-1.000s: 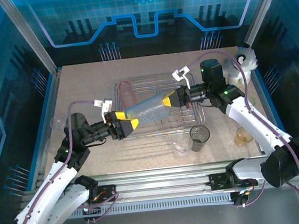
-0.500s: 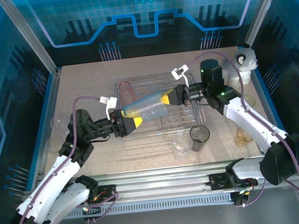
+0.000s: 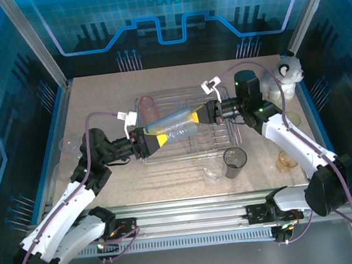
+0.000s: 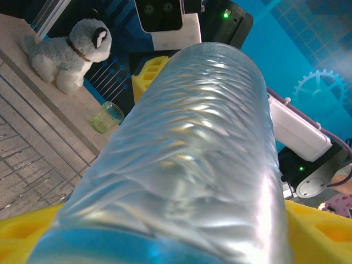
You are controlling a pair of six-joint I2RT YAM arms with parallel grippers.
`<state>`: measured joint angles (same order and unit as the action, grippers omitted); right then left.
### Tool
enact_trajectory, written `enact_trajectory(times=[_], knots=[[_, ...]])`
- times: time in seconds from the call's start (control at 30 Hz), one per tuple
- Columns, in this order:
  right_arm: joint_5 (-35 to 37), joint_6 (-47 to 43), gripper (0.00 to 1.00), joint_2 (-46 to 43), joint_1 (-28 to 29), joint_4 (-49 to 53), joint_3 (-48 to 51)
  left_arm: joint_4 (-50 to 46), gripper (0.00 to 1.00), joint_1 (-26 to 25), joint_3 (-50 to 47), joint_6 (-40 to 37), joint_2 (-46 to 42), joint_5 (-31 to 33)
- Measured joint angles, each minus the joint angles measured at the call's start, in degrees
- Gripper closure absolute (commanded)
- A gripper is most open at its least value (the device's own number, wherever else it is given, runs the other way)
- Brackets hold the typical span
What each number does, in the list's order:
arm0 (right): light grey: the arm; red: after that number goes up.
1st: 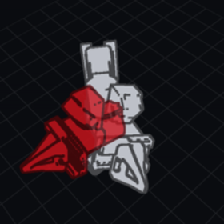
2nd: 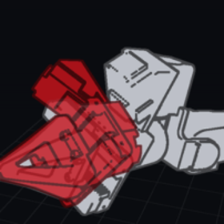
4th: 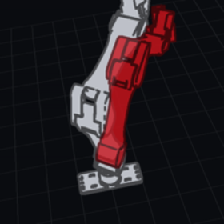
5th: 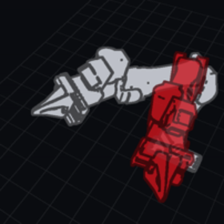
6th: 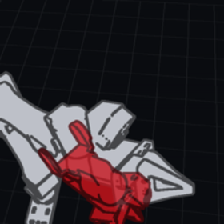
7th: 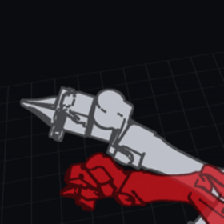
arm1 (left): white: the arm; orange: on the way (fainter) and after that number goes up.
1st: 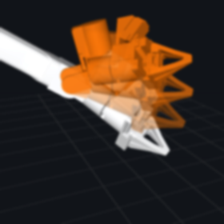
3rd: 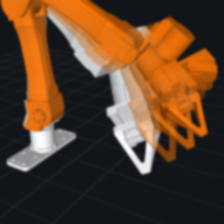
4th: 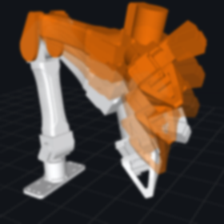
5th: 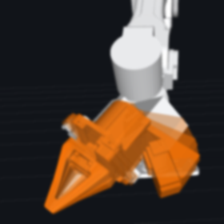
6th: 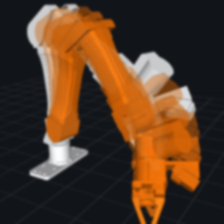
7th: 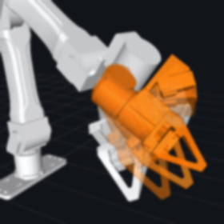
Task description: Load the cups into the dish rack
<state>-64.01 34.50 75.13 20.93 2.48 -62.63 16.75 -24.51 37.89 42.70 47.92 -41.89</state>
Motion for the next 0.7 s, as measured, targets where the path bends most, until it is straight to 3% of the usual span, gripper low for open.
enact_trajectory(times=[0.23, 0.33, 0.37, 0.47, 0.57, 0.7], knots=[[0.48, 0.02, 1.00, 0.94, 0.00, 0.00, 0.00, 0.26, 0.47, 0.02, 0.00, 0.92, 0.24, 0.44], [0.94, 0.02, 0.82, 1.03, 0.00, 0.26, 0.00, 0.13, 0.58, 0.00, 0.00, 0.87, 0.39, 0.72], [1.46, -0.07, 0.72, 1.03, 0.00, 0.74, -0.02, -0.02, 0.60, -0.02, 0.00, 0.83, 0.44, 1.03], [3.34, -1.53, 0.59, 1.03, 0.07, 2.73, -0.09, -2.36, 0.74, -0.11, 0.02, 0.31, 0.46, 2.97], [8.83, -3.87, 0.52, 0.90, -0.48, 7.13, -0.33, -8.61, 0.92, -0.20, 1.11, -1.75, 0.46, 6.80], [19.41, -4.55, 0.52, 0.11, -6.21, 13.90, 0.28, -20.68, 0.99, -0.42, 5.27, -5.68, 0.68, 14.62]])
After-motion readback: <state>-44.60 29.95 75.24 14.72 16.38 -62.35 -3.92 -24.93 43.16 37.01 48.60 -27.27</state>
